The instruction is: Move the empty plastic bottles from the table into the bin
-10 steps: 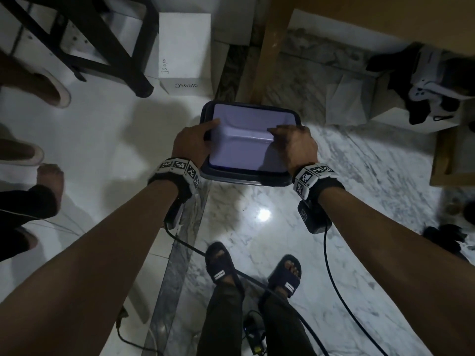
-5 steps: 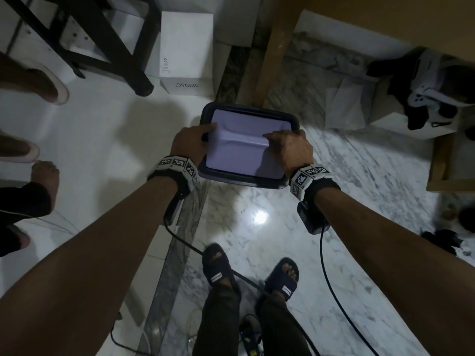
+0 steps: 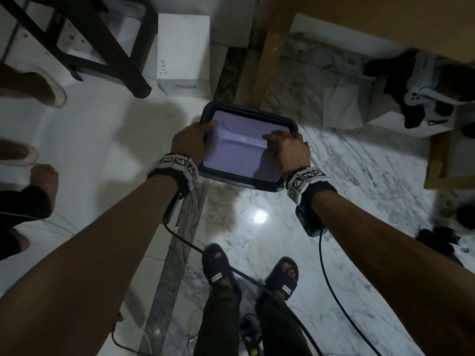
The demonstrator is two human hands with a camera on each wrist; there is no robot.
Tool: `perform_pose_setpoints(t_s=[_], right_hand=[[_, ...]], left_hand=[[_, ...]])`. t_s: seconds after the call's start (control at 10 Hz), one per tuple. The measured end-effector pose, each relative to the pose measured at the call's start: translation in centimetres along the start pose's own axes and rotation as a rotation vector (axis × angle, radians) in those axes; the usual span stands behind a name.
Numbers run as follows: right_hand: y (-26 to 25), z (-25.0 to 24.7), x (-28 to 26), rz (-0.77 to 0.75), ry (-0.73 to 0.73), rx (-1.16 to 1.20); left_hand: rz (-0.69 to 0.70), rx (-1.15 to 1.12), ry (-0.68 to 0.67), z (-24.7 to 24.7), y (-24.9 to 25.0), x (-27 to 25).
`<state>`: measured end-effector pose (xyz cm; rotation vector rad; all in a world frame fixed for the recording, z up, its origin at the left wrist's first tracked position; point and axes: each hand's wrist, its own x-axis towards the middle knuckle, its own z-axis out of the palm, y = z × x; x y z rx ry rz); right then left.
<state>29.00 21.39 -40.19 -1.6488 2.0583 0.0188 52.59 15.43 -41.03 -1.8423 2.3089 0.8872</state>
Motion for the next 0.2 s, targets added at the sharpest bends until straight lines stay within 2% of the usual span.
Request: perform_pose_setpoints(t_s=[0.1, 0.2], right_hand=[[0.4, -0.3, -0.5, 0.007, -0.005, 0.016], [0.4, -1.1, -1.2, -0.012, 0.058, 0.031]], left_hand=[[0.007, -0.005, 0.016, -0.5, 0.6, -0.7], [-0.015, -0.030, 0.009, -1.7, 1.4, -1.5]])
